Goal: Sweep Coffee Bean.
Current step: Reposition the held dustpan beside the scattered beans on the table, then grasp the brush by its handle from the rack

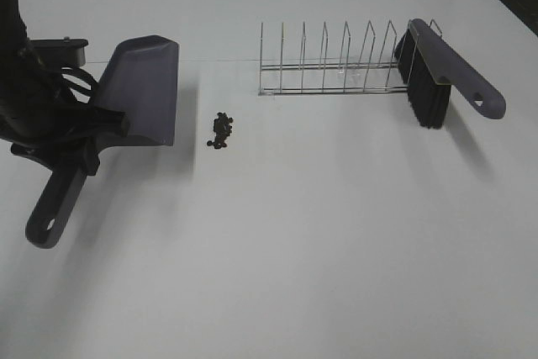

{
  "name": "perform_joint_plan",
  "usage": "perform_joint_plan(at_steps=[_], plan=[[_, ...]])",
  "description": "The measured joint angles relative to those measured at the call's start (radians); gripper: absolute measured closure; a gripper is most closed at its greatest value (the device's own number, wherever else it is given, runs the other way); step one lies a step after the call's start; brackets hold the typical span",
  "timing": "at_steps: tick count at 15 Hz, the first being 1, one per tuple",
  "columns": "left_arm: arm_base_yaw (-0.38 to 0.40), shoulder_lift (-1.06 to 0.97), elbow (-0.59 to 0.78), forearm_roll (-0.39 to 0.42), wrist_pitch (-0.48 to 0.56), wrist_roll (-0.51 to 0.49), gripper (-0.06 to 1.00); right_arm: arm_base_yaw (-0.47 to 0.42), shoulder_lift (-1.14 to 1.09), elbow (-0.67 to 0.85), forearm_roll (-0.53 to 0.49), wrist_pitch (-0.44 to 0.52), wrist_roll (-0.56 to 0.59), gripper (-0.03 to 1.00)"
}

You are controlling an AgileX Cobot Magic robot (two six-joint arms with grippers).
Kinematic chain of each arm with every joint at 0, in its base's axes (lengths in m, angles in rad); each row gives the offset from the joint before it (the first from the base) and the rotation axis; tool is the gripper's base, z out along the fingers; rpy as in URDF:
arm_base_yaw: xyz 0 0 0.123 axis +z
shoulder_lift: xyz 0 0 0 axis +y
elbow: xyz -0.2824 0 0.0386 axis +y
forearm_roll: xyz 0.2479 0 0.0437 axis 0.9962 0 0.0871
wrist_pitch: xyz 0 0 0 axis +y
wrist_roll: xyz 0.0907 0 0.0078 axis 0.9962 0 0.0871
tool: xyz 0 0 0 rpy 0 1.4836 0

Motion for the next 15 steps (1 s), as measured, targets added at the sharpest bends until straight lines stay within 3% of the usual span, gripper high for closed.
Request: perform_joint_plan(at_steps=[4, 10, 13, 14, 15], plan=[[0.0, -0.001, 0.0, 0.0, 0.003, 0.0, 0.62, 0.0, 0.051, -0.01, 0.0, -0.049, 0.022, 0.33], [0.0, -0.001, 0.0, 0.0, 0.007, 0.012, 0.62, 0.0, 0.407, -0.014, 0.012, -0.36, 0.025, 0.33], [0.0, -0.001, 0.0, 0.0, 0.017, 0.012, 0.62, 0.0, 0.668, -0.014, 0.05, -0.541, 0.025, 0.33], [0.0, -0.001, 0.0, 0.0, 0.018, 0.014, 0.62, 0.0, 0.845, -0.044, 0.059, -0.603, 0.025, 0.33], [0.0, -0.001, 0.0, 0.0, 0.018, 0.015, 0.62, 0.0, 0.937, -0.082, 0.059, -0.615, 0.025, 0.33]])
